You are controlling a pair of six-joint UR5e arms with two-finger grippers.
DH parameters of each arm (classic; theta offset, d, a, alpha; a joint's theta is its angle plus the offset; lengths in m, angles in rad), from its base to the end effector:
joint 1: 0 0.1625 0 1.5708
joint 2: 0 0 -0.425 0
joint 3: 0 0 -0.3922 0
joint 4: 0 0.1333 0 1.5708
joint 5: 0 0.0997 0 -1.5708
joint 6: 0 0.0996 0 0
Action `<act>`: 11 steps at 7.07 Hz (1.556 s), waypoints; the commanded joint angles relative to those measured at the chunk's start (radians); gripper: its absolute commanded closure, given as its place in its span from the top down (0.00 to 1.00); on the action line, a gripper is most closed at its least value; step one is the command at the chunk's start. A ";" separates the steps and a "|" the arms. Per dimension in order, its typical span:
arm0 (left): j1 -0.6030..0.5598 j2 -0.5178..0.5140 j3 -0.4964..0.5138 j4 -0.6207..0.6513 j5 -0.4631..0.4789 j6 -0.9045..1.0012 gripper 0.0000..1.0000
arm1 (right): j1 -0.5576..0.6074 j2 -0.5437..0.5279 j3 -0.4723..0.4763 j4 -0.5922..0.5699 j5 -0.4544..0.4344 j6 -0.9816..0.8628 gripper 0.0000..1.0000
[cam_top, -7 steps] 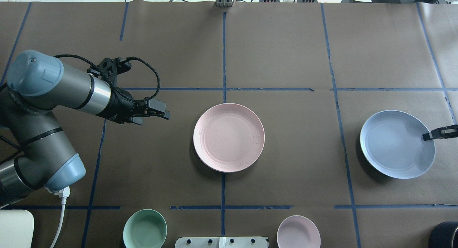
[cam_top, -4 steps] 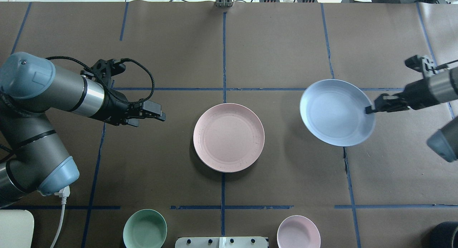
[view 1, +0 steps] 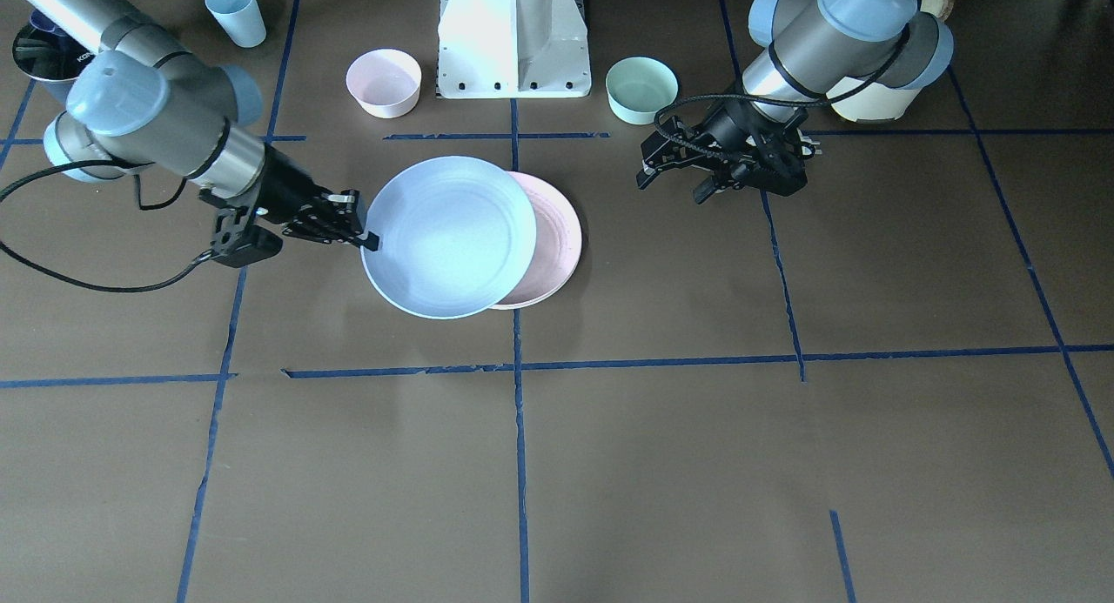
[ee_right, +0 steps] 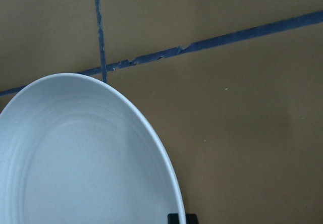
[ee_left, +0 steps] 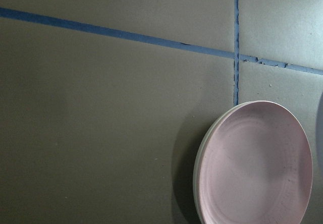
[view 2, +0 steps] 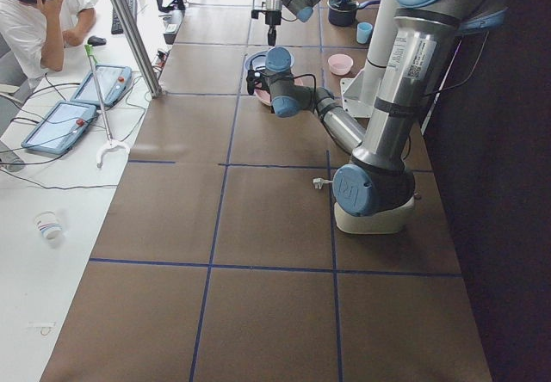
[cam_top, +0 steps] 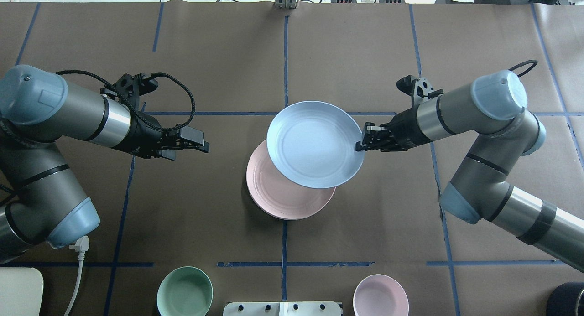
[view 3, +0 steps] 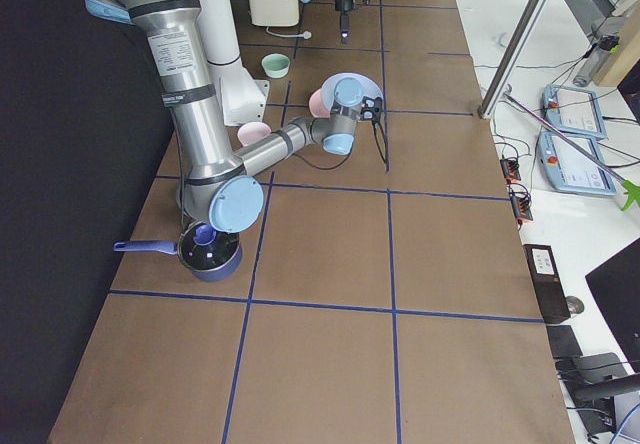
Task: Stack three plates with pink and blue
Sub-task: 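Lower the light blue plate onto the pink plate and open the right gripper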
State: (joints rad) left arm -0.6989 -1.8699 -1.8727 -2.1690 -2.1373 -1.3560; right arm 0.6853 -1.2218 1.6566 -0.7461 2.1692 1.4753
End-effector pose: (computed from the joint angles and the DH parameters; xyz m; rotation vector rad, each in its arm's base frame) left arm 0.3798 -0.4235 0.2845 0.0683 1.2579 -0.0789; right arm -0.4234 -0.4458 0.3270 -0.0132 -1.3159 0.1257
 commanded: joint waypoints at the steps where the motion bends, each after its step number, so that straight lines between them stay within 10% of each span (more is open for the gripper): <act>1: -0.001 0.000 0.001 0.000 0.002 0.002 1.00 | -0.108 0.019 0.023 -0.093 -0.154 0.000 0.00; 6: -0.001 0.000 0.000 0.000 0.002 0.000 1.00 | -0.145 0.018 0.025 -0.096 -0.215 -0.003 0.11; 7: -0.001 0.000 0.000 0.000 0.002 0.000 1.00 | -0.151 0.018 0.023 -0.096 -0.215 -0.003 0.67; 8: -0.001 0.000 0.000 0.000 0.002 0.000 1.00 | -0.156 0.019 0.026 -0.096 -0.238 -0.003 1.00; 11: -0.046 0.040 0.001 0.000 -0.007 0.015 1.00 | 0.010 -0.149 0.174 -0.096 -0.130 -0.015 1.00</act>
State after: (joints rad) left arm -0.7198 -1.8527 -1.8711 -2.1684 -2.1391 -1.3489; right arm 0.6077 -1.2845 1.7725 -0.8421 1.9830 1.4683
